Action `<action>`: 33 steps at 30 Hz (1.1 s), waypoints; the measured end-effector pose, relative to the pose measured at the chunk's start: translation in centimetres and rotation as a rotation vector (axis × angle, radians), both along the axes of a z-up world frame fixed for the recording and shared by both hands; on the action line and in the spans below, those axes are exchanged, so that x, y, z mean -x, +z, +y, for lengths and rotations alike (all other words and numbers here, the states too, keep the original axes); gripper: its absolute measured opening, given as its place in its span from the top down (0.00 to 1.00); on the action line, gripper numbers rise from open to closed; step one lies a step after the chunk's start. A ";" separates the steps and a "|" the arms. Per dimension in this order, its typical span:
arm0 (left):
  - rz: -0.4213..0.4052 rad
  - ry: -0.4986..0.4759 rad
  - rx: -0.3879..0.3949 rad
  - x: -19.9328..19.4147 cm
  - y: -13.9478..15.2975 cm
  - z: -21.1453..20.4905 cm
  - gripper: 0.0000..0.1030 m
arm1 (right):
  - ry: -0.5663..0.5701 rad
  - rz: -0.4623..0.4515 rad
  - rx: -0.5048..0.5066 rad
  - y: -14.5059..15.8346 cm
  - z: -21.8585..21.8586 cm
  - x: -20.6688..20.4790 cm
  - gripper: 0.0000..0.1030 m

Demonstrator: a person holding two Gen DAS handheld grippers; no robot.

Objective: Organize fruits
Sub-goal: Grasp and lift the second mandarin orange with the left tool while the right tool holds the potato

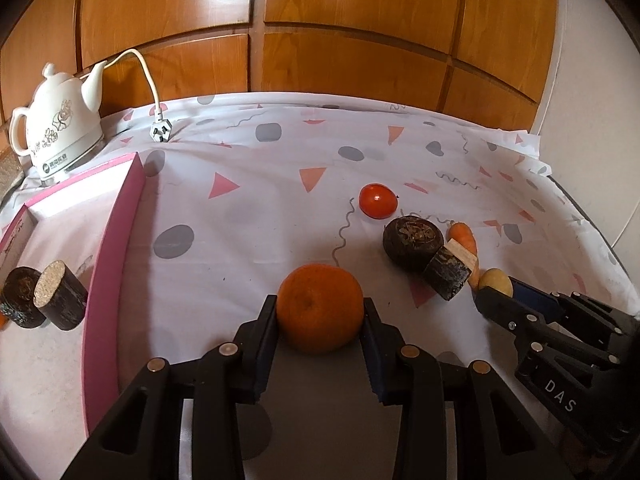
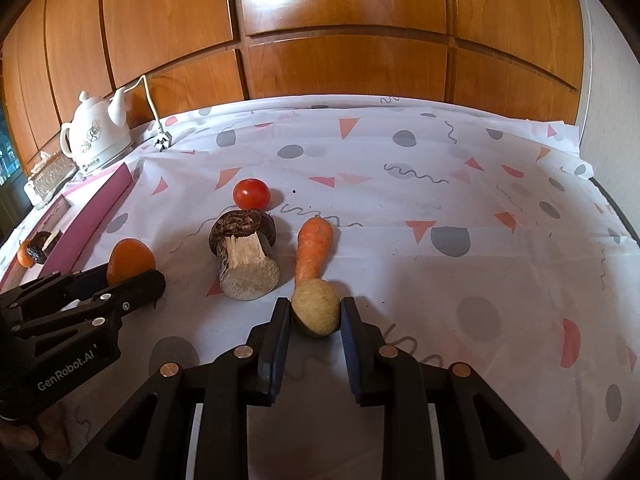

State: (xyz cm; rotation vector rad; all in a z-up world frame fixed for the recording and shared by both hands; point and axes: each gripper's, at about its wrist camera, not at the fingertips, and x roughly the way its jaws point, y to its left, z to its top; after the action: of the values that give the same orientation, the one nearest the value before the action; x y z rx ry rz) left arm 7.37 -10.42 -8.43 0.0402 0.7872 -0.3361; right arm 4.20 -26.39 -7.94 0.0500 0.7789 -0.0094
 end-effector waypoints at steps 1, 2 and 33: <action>-0.002 0.000 -0.003 0.0 0.0 -0.1 0.62 | 0.000 0.000 0.005 0.0 0.0 0.0 0.75; -0.002 0.000 -0.005 0.0 0.0 -0.1 0.62 | 0.000 0.000 0.009 0.0 0.1 0.0 0.75; -0.005 0.080 0.074 2.3 5.6 3.1 0.63 | 0.050 0.029 -0.054 3.1 1.9 2.7 0.76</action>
State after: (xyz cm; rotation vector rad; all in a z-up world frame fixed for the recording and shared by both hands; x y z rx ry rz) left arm 5.03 -7.30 -2.79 -0.0596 0.7683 -0.2886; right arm 1.50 -24.48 -4.88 0.0813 0.8096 0.0587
